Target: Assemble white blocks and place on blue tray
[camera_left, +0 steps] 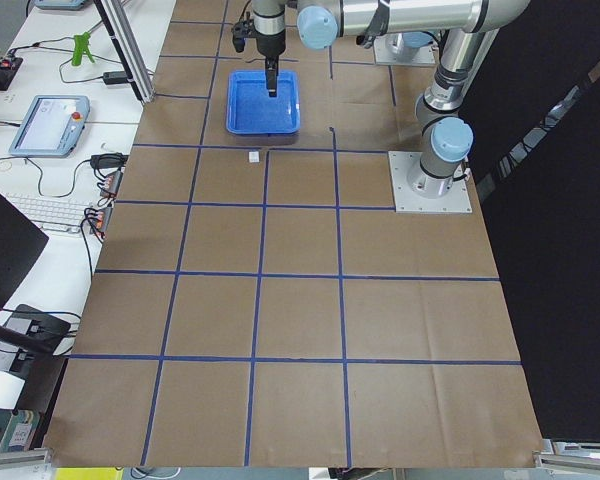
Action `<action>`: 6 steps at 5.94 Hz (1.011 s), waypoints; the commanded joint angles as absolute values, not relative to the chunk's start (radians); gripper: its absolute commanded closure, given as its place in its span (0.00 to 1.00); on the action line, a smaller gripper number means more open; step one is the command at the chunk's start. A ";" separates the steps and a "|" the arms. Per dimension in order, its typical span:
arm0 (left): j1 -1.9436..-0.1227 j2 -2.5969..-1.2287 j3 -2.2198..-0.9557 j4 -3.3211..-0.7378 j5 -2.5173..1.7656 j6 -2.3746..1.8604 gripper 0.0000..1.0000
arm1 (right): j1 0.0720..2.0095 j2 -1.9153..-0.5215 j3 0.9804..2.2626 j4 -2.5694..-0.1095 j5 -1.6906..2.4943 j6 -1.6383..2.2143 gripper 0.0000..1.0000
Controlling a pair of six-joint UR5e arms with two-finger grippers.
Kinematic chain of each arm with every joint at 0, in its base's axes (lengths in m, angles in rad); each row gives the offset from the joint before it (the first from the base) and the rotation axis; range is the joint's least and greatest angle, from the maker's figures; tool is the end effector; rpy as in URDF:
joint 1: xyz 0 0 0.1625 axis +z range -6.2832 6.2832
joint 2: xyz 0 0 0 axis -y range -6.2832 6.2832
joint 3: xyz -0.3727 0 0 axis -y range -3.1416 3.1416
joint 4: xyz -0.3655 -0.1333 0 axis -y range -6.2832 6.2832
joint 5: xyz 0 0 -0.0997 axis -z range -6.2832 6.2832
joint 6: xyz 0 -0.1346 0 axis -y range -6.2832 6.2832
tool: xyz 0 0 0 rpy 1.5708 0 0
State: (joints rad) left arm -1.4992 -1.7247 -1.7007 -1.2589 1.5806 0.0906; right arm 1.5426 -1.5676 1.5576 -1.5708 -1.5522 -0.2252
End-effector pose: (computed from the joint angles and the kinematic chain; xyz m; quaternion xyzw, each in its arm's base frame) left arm -0.0951 -0.5196 0.2967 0.0094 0.9998 -0.0136 0.0060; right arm 0.1226 -0.4714 0.4053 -0.0984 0.9951 -0.0061 0.0086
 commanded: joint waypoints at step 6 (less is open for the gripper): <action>-1.491 -2.042 -1.881 -0.696 1.575 0.112 0.30 | 1.181 -1.442 1.555 -1.663 -1.562 -1.886 0.00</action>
State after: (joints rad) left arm -1.4920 -2.0352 -1.8811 -0.6952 1.5775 0.1078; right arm 1.2167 -1.4764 1.5558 -1.6425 -1.5658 -1.6555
